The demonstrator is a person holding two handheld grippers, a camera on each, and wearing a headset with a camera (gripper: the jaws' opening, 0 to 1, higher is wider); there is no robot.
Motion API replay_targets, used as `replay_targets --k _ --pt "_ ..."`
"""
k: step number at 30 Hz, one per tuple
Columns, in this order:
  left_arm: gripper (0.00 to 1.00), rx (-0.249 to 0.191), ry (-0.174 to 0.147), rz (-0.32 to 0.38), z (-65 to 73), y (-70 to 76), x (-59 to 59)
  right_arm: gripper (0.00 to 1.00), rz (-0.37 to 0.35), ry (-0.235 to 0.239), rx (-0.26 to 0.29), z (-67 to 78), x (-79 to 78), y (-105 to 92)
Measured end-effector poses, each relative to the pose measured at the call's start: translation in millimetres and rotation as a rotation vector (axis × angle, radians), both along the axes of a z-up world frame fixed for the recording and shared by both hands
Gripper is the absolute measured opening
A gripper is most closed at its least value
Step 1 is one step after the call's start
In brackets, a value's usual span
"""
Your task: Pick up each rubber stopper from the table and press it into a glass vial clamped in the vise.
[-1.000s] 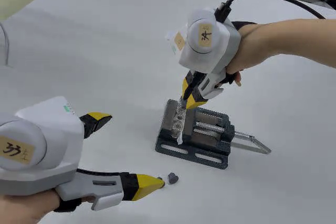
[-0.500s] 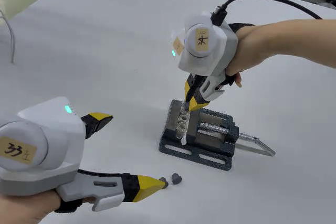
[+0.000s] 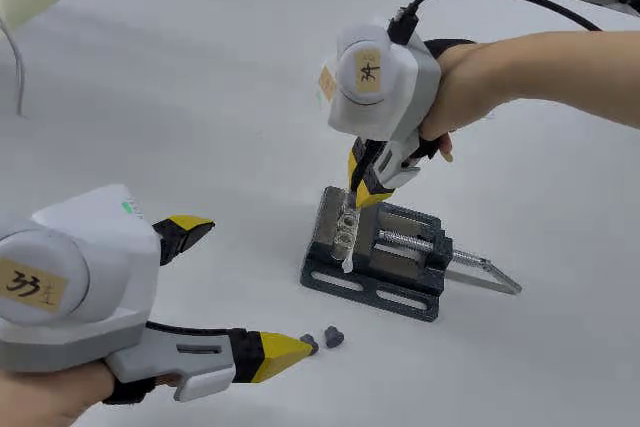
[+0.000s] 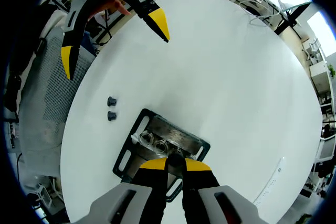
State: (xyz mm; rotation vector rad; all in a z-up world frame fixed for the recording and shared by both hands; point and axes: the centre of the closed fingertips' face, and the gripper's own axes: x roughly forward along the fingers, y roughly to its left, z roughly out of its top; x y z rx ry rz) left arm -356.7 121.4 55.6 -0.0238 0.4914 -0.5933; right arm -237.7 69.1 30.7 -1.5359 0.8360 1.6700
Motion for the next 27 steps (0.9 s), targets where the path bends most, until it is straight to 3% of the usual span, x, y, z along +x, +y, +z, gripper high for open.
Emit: replay_targets --k 13,19,27 --pt "0.88 -0.015 0.002 -0.005 -1.0 -4.3 0.5 0.04 -0.193 0.001 -0.027 0.0 -5.6 -1.6" --pt "0.88 -0.023 0.006 -0.001 -2.0 -5.1 -0.1 0.03 -0.242 -0.022 -0.006 -0.3 -4.8 0.1" --pt "0.88 -0.030 0.009 -0.001 -3.7 -7.5 0.0 0.03 -0.342 -0.015 0.020 -1.1 -4.3 1.1"
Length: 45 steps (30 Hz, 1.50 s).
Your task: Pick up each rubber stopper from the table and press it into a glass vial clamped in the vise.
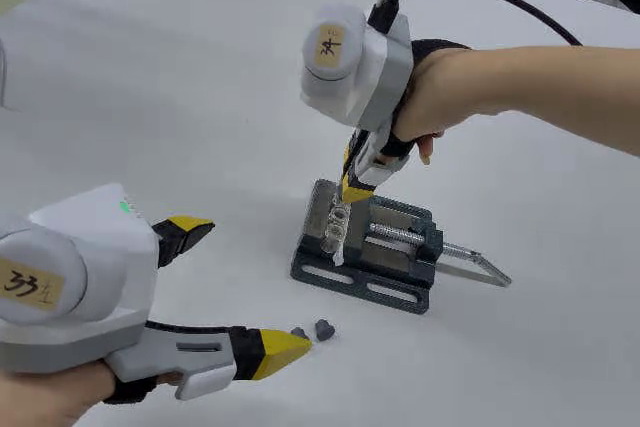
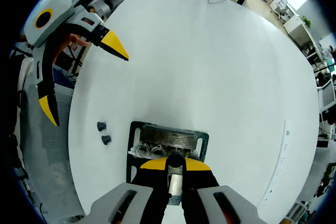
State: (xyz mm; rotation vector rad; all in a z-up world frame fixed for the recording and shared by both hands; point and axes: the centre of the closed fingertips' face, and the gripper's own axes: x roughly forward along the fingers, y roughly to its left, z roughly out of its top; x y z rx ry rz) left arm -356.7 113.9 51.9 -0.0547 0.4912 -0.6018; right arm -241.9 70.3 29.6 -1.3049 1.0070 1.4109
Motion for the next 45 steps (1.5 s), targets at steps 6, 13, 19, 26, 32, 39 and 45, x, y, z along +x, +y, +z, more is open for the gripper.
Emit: replay_targets --k 6,13,19,26,32,39,45 --pt "0.87 -0.004 -0.001 0.002 -0.6 -0.9 0.8 0.05 0.050 -0.032 0.002 -0.4 0.2 1.3" --pt "0.87 -0.004 -0.002 0.004 -0.5 1.9 0.7 0.06 0.109 -0.035 0.009 0.4 -0.4 1.2" --pt "0.87 -0.006 -0.003 0.008 0.0 2.7 0.9 0.07 0.138 -0.039 0.012 0.2 2.1 1.9" --pt "0.86 -0.008 0.001 0.007 -0.9 1.8 -1.2 0.09 0.145 -0.046 0.021 0.4 3.2 0.9" --pt "0.86 -0.005 0.001 0.003 -0.4 1.2 -1.6 0.13 0.118 -0.037 0.060 10.5 9.3 1.4" --pt "0.86 0.004 -0.004 0.004 2.8 5.2 -0.3 0.09 0.121 0.064 0.112 18.3 -1.1 3.2" --pt "0.86 0.006 0.005 0.015 0.2 10.4 -0.4 0.05 0.116 0.083 0.102 9.6 1.9 -0.7"
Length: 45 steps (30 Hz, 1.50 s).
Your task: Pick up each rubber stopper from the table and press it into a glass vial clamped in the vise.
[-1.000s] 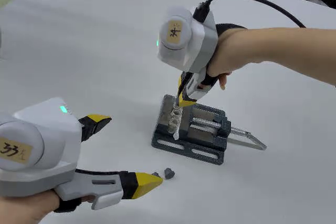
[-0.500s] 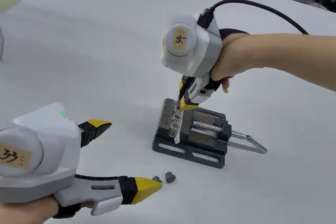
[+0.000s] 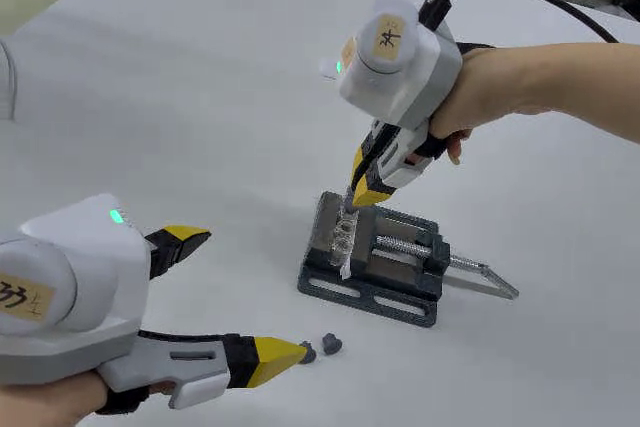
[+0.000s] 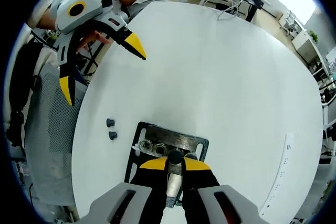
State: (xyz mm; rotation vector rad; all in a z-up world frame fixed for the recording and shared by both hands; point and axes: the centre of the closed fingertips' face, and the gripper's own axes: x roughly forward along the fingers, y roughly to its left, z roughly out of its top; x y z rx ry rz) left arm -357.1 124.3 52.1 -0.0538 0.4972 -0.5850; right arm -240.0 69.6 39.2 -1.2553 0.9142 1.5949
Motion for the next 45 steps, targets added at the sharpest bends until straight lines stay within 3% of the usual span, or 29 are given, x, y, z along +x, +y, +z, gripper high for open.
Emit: replay_targets --k 15,23,28,34,38,45 --pt "0.86 -0.007 0.019 0.003 -6.4 -0.2 -2.9 0.00 0.002 0.024 0.000 -1.7 -5.6 1.2" --pt "0.85 -0.017 0.030 0.011 -11.2 -0.2 -3.2 0.00 0.021 0.000 -0.023 -3.7 -6.8 0.0" --pt "0.85 -0.027 0.038 0.016 -12.7 -2.7 -0.7 0.00 0.020 -0.010 -0.040 -4.7 -4.6 1.1" --pt "0.85 -0.031 0.045 0.013 -14.6 -2.9 2.4 0.00 0.005 0.011 -0.045 -5.9 -2.2 1.5" --pt "0.85 -0.031 0.048 0.016 -14.3 -3.2 4.5 0.00 -0.008 0.015 -0.080 -7.2 -1.3 1.3" --pt "0.85 -0.032 0.049 0.025 -15.7 -0.6 5.9 0.00 -0.016 0.010 -0.076 -7.9 -1.5 -1.1"
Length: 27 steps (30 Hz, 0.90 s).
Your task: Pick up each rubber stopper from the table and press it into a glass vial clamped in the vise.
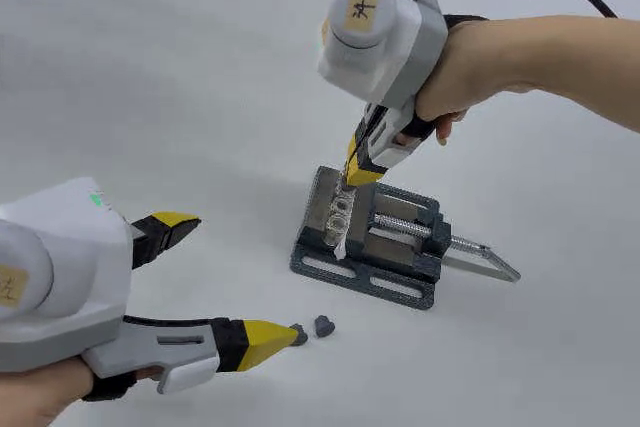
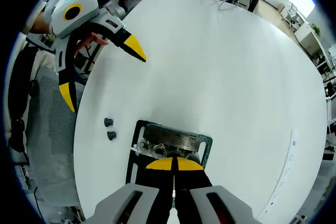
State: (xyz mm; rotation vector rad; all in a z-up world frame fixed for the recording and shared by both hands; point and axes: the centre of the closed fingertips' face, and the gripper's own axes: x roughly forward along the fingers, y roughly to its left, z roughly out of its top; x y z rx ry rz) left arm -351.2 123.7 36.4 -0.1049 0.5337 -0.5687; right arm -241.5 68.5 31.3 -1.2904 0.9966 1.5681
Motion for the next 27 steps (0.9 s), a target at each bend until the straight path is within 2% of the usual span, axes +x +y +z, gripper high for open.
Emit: replay_targets --k 2,5,6,13,18,19,20,26,27 --pt "0.85 0.000 0.003 0.000 -0.9 0.0 0.1 0.00 -0.027 0.009 -0.017 -1.1 1.2 1.2" --pt "0.84 -0.001 0.005 0.001 -1.7 0.0 0.2 0.00 -0.027 0.008 -0.035 -1.2 -0.8 0.5" --pt "0.85 -0.002 0.006 0.003 -1.8 -0.1 0.4 0.00 -0.047 0.023 -0.040 -1.2 -0.7 0.6" --pt "0.84 -0.010 0.006 0.014 -1.3 0.7 1.5 0.00 -0.045 0.062 -0.047 -2.0 -2.7 2.8" --pt "0.84 -0.013 0.002 0.022 0.9 -0.3 3.2 0.00 0.002 0.049 -0.042 -2.8 -5.1 2.2" --pt "0.84 -0.014 0.002 0.022 0.9 -0.3 3.3 0.00 -0.015 0.051 -0.045 -2.8 -5.1 1.6" --pt "0.84 -0.014 0.002 0.022 1.0 -0.3 3.3 0.00 0.015 0.046 -0.044 -2.8 -4.9 1.5" --pt "0.84 -0.010 -0.006 0.032 3.8 2.2 1.2 0.00 -0.025 0.042 -0.054 -3.3 -3.8 -0.4" --pt "0.84 -0.011 -0.007 0.033 4.1 2.9 0.5 0.00 -0.012 0.037 -0.053 -3.6 -3.0 0.0"
